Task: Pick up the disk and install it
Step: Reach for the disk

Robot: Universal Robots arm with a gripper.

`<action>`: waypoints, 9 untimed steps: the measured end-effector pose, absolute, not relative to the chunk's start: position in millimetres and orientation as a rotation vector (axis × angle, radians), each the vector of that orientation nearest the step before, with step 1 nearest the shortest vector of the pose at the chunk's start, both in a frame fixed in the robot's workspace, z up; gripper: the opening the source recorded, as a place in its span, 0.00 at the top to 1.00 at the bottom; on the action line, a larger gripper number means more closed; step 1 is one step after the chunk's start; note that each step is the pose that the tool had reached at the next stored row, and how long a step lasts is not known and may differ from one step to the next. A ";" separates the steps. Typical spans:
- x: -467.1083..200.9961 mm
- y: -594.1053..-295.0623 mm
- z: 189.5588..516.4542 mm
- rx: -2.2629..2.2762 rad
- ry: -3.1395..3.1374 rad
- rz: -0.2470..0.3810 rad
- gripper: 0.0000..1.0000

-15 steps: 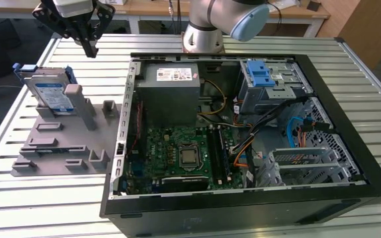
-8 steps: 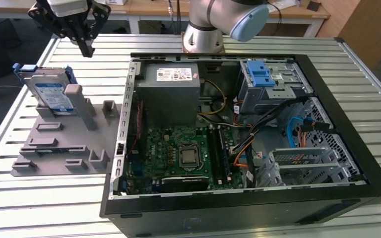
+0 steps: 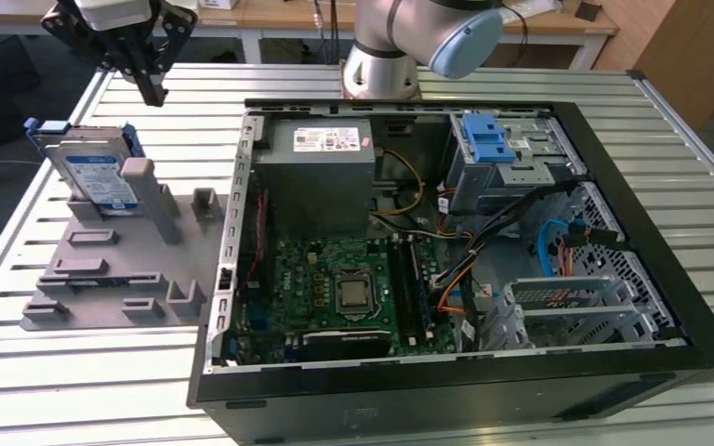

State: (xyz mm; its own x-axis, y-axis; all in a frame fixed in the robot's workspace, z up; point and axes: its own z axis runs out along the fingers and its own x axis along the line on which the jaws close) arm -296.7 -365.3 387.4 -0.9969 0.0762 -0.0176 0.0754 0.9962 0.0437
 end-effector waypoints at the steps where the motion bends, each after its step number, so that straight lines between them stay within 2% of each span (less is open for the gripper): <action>1: -297.4 -364.9 387.2 0.119 3.121 0.067 0.89; 9: -312.4 -360.6 385.7 0.119 3.131 0.067 0.89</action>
State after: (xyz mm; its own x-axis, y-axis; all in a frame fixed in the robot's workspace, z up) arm -312.4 -360.6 385.7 -0.9971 0.0762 -0.0062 0.0759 0.9962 0.0430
